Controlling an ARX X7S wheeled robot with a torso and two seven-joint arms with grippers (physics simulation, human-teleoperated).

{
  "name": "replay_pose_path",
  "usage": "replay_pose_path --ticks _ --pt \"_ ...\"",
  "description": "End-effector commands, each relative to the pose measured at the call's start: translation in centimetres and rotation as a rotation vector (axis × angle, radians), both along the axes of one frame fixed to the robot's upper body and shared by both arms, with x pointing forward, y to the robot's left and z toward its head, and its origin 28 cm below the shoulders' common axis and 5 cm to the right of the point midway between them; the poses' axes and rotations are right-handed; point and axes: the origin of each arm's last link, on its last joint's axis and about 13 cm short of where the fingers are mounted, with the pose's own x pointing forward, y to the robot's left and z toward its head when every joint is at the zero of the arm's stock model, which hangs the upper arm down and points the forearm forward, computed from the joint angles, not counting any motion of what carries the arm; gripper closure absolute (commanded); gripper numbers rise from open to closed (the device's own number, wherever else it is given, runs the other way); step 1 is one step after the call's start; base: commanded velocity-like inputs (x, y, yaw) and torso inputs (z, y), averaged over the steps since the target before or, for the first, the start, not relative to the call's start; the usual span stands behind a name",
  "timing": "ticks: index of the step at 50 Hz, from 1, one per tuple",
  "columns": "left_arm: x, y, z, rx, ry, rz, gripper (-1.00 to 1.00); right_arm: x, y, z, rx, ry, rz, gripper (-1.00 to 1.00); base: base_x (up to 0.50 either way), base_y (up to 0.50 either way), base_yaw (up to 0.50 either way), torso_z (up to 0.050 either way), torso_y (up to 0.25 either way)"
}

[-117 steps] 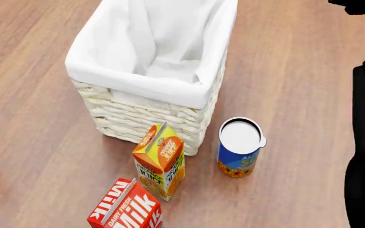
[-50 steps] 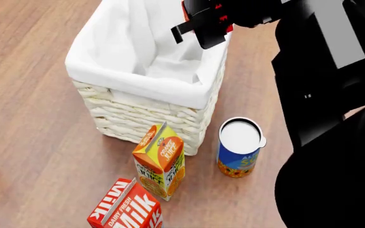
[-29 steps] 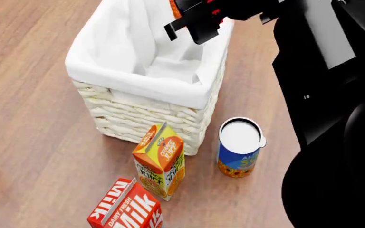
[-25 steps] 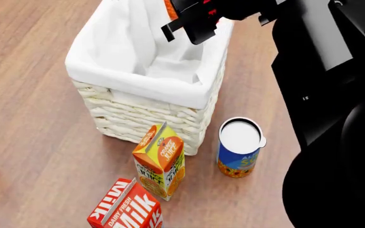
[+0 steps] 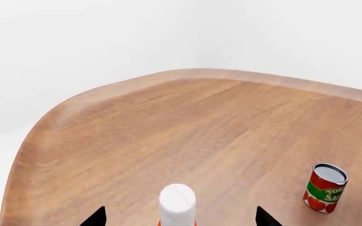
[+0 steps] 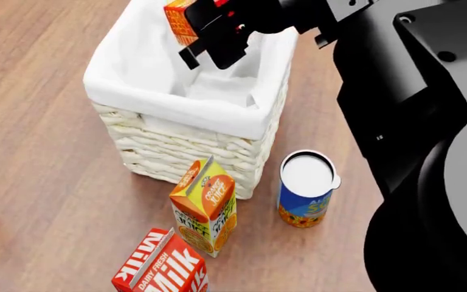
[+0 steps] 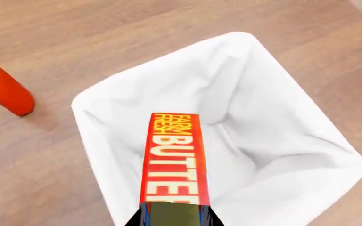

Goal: Pick up the butter and put it in the basket.

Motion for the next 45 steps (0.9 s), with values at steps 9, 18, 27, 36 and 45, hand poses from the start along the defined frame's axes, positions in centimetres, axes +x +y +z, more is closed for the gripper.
replay_pose_path --ticks 9,18,27,36,45 --pt "-0.7 0.0 0.1 -0.034 -0.021 -0.003 -1.00 0.2 1.6 -0.9 0.049 0.045 0.125 1.00 0.00 0.00 0.00 0.000 0.001" --pt "-1.4 0.0 0.4 -0.052 -0.020 0.000 -1.00 0.2 1.5 -1.5 0.010 0.082 0.097 1.00 0.00 0.00 0.00 0.001 0.001" --pt "-1.9 -0.3 0.6 -0.060 -0.019 -0.006 -1.00 0.3 1.3 -2.1 0.004 0.102 0.081 1.00 0.00 0.00 0.00 0.000 0.002" --pt "-2.0 -0.3 0.6 -0.063 -0.019 -0.003 -1.00 0.4 1.3 -2.4 0.000 0.101 0.079 1.00 0.00 0.00 0.00 0.001 0.001" --pt "-2.1 -0.4 0.7 -0.064 -0.018 -0.006 -1.00 0.5 1.2 -2.4 0.005 0.097 0.080 1.00 0.00 0.00 0.00 0.000 0.001"
